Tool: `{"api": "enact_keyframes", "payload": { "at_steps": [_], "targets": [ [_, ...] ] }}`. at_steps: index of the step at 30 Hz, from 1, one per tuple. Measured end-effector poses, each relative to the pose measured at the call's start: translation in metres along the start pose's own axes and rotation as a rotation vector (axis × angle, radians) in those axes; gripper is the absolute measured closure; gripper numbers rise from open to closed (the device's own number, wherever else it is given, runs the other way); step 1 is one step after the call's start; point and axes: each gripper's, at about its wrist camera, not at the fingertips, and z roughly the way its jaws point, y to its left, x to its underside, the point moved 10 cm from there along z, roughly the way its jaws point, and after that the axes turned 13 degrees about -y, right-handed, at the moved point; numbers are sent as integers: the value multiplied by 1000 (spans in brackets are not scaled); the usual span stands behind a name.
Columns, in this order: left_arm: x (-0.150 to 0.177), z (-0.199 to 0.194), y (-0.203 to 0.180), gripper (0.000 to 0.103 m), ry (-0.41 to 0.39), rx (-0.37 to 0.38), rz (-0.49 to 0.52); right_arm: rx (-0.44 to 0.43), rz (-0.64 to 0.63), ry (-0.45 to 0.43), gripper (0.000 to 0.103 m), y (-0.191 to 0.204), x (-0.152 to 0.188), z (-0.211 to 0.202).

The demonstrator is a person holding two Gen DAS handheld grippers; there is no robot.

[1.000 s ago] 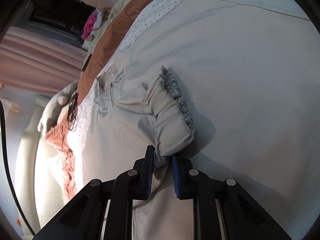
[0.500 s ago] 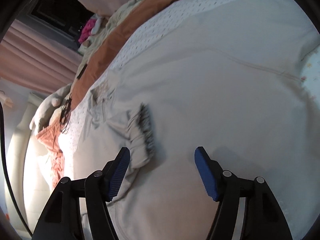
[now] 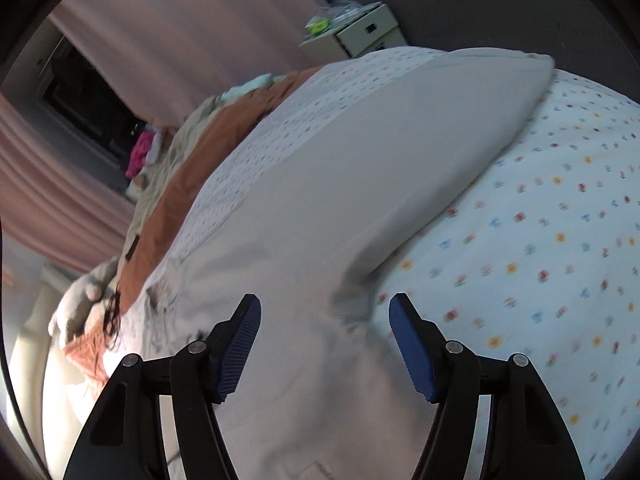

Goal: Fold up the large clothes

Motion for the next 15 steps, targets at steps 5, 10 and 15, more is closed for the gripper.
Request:
{"api": "enact_keyframes", "payload": {
  "at_steps": [5,10,15],
  "targets": [
    [3,-6,-20,28,-16,17,21,-24,64,-31,39,-28,-22,1],
    [4,-8,-34,28,-30,21,30,-5,89,-71,45,-55,-46,5],
    [8,-6,-45,28,-43,15,60,-13,128,-113,52,-80,-64,14]
  ]
}}
